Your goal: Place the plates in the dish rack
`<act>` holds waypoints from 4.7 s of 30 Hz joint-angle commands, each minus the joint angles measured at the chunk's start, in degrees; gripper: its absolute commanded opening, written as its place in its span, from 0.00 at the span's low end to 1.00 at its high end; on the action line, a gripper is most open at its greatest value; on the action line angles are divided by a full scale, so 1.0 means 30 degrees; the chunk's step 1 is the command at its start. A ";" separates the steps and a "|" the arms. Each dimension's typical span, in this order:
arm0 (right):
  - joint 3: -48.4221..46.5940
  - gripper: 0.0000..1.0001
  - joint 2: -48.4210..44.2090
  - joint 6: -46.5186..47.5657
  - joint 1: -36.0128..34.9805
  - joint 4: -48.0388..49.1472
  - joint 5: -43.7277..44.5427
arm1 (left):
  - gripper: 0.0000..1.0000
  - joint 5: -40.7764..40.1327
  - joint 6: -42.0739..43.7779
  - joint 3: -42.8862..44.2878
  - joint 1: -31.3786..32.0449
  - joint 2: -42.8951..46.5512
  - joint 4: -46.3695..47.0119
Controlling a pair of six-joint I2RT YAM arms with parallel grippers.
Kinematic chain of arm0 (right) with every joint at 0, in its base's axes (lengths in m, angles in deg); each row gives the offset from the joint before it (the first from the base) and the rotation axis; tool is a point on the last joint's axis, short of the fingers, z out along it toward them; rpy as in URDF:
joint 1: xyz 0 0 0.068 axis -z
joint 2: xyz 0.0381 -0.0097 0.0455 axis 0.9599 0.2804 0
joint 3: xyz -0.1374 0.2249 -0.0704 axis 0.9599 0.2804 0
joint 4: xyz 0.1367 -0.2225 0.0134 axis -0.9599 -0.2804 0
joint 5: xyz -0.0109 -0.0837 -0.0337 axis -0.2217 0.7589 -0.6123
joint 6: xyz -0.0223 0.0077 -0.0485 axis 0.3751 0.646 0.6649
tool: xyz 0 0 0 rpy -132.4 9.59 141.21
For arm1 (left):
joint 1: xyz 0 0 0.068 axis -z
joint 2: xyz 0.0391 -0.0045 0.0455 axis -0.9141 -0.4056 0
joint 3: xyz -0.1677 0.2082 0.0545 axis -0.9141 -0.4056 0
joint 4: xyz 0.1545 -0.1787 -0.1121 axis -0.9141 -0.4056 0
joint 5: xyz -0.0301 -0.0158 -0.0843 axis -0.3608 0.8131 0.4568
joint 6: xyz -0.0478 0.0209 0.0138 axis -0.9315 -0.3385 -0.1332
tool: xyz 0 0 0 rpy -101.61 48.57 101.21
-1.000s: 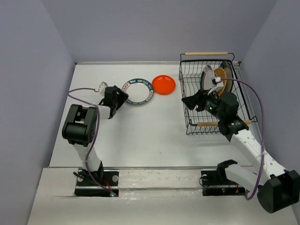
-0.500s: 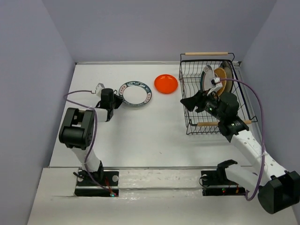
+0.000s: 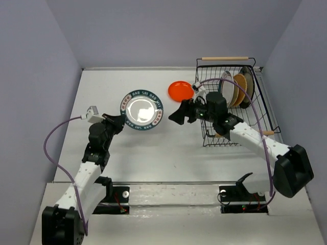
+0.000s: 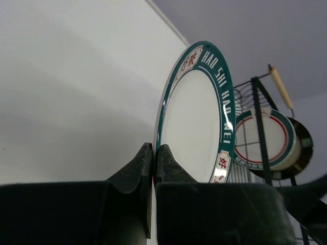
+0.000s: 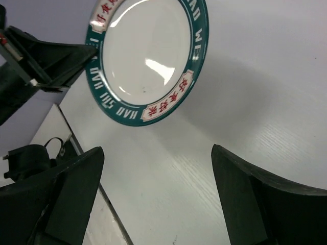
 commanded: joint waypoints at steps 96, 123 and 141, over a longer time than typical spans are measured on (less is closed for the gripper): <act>-0.9241 0.50 0.9320 0.9054 0.6715 -0.3851 1.8316 | 0.99 0.7328 0.9513 0.5310 0.2950 0.5919 -1.0398; 0.0391 0.14 -0.6055 0.0795 0.3873 -0.0543 0.5283 | 0.91 0.2058 0.2482 0.7412 0.6523 -0.9399 0.0642; 0.4554 0.26 -0.9899 -0.0701 0.3434 0.0277 0.2056 | 0.68 -0.0876 0.1574 2.4317 0.6055 -2.6832 -0.3336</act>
